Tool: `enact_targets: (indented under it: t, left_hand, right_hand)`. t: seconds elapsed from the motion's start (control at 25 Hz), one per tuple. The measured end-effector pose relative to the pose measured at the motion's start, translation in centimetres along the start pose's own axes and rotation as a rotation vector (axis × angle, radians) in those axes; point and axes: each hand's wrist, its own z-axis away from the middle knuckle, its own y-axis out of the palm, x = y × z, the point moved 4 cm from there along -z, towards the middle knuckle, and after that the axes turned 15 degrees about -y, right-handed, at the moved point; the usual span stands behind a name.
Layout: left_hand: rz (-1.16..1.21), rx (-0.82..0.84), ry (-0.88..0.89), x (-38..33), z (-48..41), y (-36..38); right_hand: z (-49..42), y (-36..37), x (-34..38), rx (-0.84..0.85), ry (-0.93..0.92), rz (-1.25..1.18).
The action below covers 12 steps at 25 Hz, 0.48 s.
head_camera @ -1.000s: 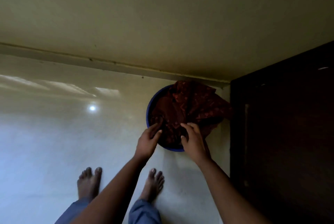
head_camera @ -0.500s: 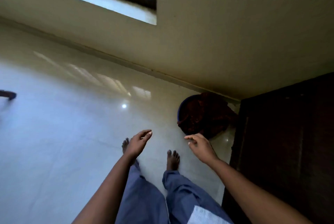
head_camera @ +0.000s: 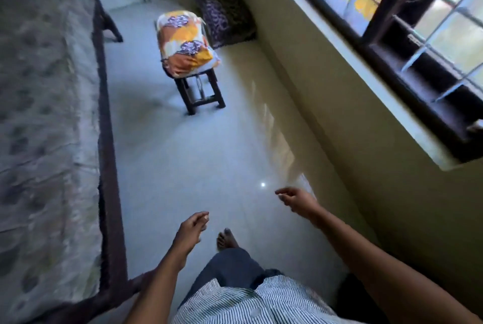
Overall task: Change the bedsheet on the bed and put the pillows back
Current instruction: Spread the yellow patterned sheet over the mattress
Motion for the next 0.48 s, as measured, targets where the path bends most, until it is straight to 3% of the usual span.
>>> enact_targets:
  t: [0.2, 0.48]
  left_hand:
    - [0.185, -0.088, -0.005, -4.2, -3.0, -10.5]
    - [0.427, -0.135, 0.086, -19.6, -11.0, -19.2]
  right_hand:
    - [-14.4, 2.5, 12.2, -0.005, -0.13, -0.115]
    - [-29.8, 0.7, 22.5, -0.02, -0.2, -0.207]
